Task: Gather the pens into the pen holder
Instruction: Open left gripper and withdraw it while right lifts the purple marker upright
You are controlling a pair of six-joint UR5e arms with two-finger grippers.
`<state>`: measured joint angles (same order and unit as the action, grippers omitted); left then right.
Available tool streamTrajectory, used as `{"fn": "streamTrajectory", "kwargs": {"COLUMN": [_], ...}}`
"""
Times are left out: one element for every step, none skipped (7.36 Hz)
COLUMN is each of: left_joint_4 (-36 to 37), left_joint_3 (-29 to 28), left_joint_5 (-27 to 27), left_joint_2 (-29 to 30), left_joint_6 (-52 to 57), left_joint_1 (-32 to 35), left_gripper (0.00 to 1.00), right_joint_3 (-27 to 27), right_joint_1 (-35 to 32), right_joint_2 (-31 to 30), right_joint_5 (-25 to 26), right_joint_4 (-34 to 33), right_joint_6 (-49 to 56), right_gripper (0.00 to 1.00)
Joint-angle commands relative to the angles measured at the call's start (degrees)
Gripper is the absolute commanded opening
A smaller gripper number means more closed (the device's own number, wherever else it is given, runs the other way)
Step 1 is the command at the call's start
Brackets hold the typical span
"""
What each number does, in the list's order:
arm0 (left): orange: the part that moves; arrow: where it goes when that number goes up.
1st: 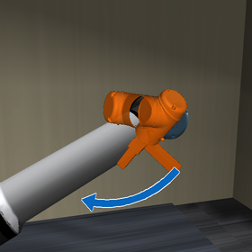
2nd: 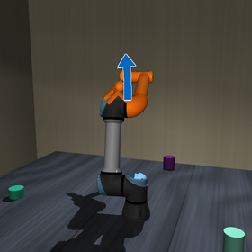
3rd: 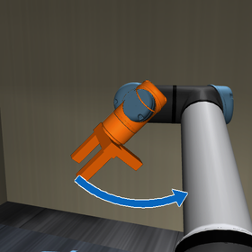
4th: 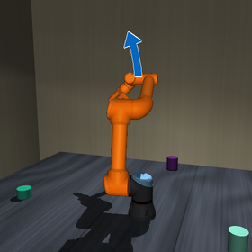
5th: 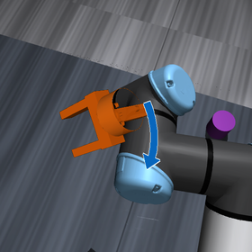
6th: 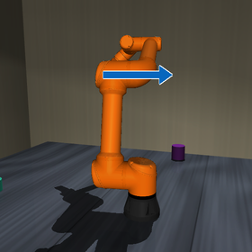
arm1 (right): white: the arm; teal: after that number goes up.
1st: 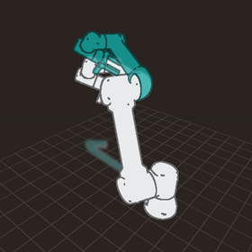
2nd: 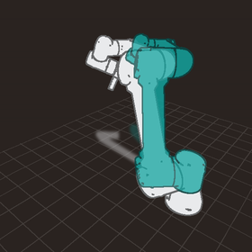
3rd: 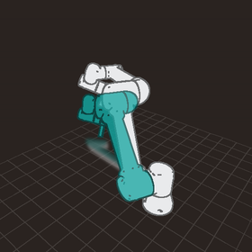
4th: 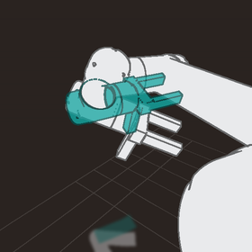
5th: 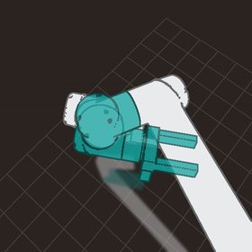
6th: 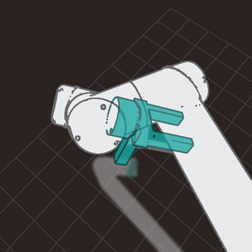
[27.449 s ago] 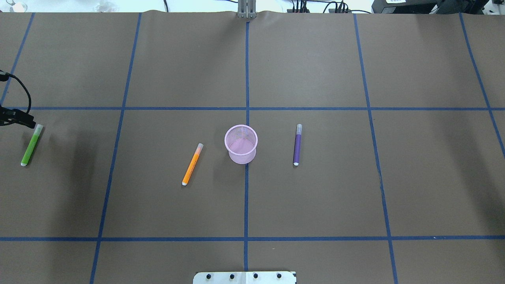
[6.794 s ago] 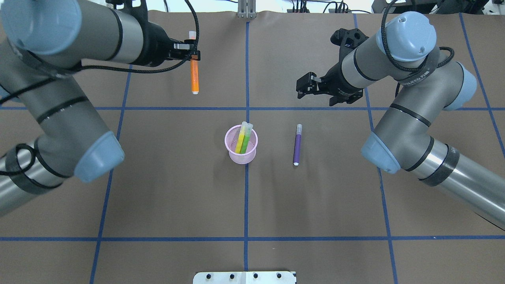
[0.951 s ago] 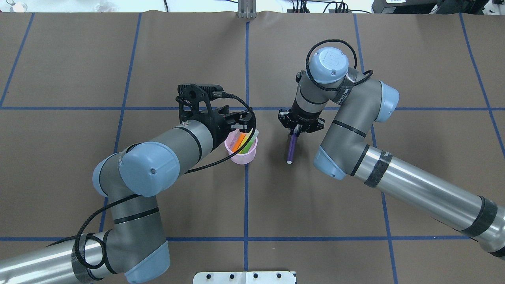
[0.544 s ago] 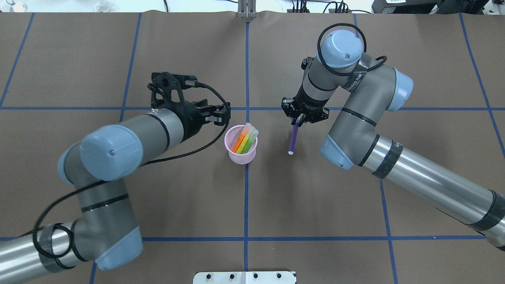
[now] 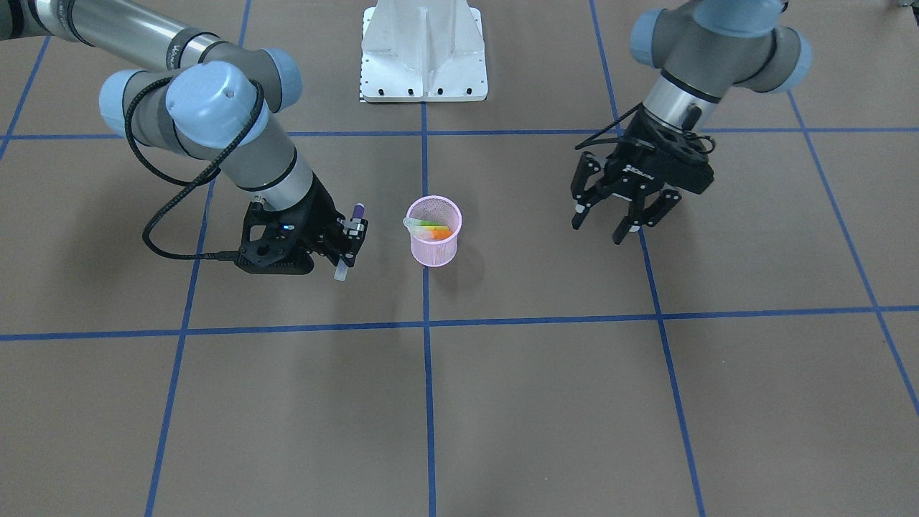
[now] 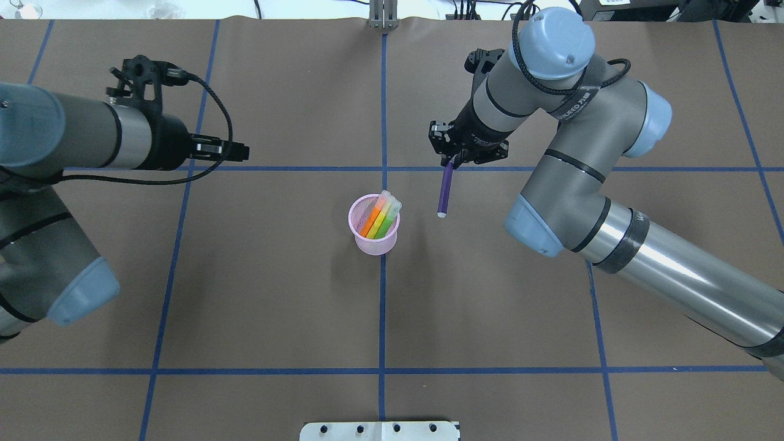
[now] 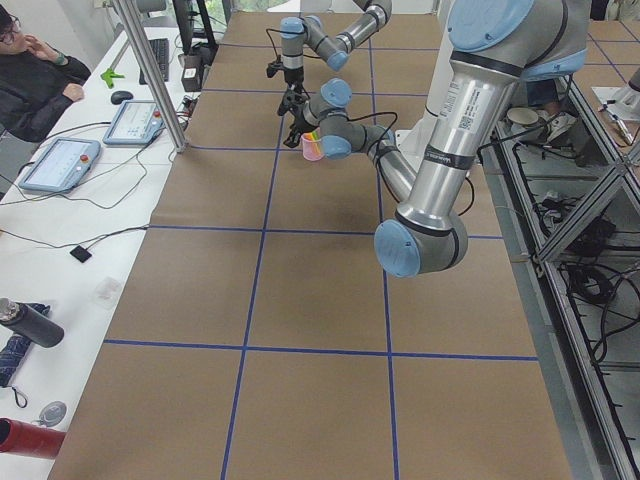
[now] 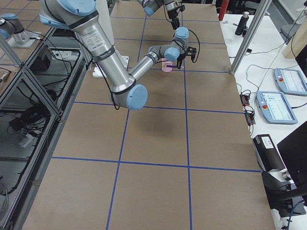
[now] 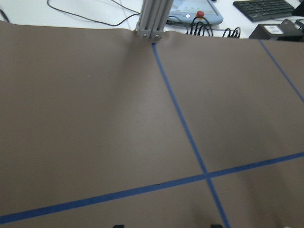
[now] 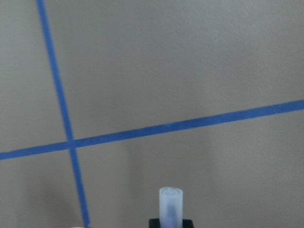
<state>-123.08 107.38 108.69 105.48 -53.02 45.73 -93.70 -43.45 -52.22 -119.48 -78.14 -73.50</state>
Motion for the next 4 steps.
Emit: {"fn": "streamTrajectory", "kwargs": {"left_joint_4": [0.2, 0.2, 0.2, 0.2], "left_joint_3": [-1.9, -3.0, -3.3, -3.4], "left_joint_5": [2.7, 2.7, 2.8, 2.8], "left_joint_2": [-3.8, -3.9, -3.9, -3.9], "left_joint_6": [7.6, 8.1, 8.0, 8.0], "left_joint_1": [3.0, 3.3, 3.3, 3.4], "left_gripper": [0.7, 0.7, 0.7, 0.7], "right_joint_3": [-6.6, -8.2, -8.3, -8.5], "right_joint_1": [-0.2, 0.2, 2.0, 4.4], "right_joint_2": [0.4, -0.1, -0.6, -0.9], "right_joint_5": [3.7, 9.6, 15.5, 22.2], "right_joint_4": [2.8, 9.1, 14.3, 17.4], "right_joint_6": [-0.1, -0.2, -0.1, 0.0], "right_gripper": [0.0, 0.0, 0.0, 0.0]}}
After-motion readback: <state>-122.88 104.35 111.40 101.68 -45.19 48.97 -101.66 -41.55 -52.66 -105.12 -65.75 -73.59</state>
